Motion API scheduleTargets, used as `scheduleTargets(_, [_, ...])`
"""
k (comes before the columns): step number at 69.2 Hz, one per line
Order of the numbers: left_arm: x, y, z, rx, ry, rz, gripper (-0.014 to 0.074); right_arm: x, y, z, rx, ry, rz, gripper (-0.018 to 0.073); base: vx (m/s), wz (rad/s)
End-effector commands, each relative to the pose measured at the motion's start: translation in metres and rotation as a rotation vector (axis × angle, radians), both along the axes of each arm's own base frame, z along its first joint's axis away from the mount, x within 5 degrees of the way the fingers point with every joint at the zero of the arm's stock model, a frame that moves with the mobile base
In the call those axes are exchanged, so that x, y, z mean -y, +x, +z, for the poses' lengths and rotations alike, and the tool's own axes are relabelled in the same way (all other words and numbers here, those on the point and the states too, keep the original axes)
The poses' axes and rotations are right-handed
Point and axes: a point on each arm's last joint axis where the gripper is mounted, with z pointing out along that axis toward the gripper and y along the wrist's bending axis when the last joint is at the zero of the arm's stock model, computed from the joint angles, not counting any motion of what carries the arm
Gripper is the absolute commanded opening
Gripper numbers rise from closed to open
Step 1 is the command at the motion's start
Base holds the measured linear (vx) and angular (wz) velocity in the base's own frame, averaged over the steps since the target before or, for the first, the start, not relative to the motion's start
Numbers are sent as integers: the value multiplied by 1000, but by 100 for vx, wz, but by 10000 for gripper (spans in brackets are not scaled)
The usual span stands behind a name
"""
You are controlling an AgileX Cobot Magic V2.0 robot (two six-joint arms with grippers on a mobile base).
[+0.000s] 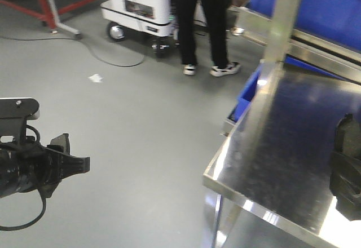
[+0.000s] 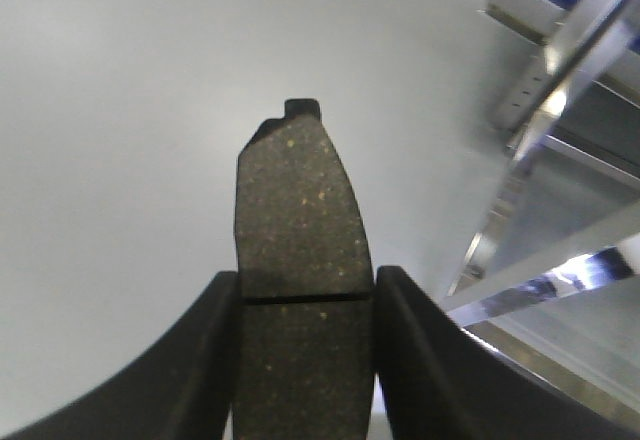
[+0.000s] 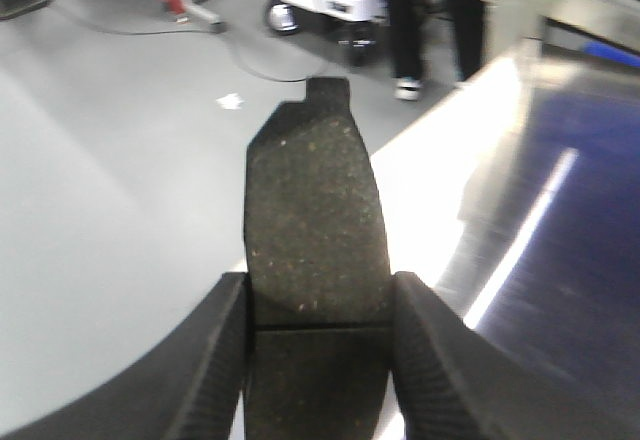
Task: Move and align brake pads A on conveyor
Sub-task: 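Back the base away from the steel table and turn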
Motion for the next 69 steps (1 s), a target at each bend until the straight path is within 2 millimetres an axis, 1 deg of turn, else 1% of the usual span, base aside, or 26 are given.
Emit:
scheduleTargets(1, [1,2,15,79,-22,-30,167,-1,2,18,122,12,16,24,-4,60])
scheduleTargets(29, [1,2,15,79,-22,-30,167,-1,2,18,121,12,16,24,2,48])
scheduleTargets(69, [1,2,15,79,-22,-30,167,-1,2,18,121,12,16,24,13,50])
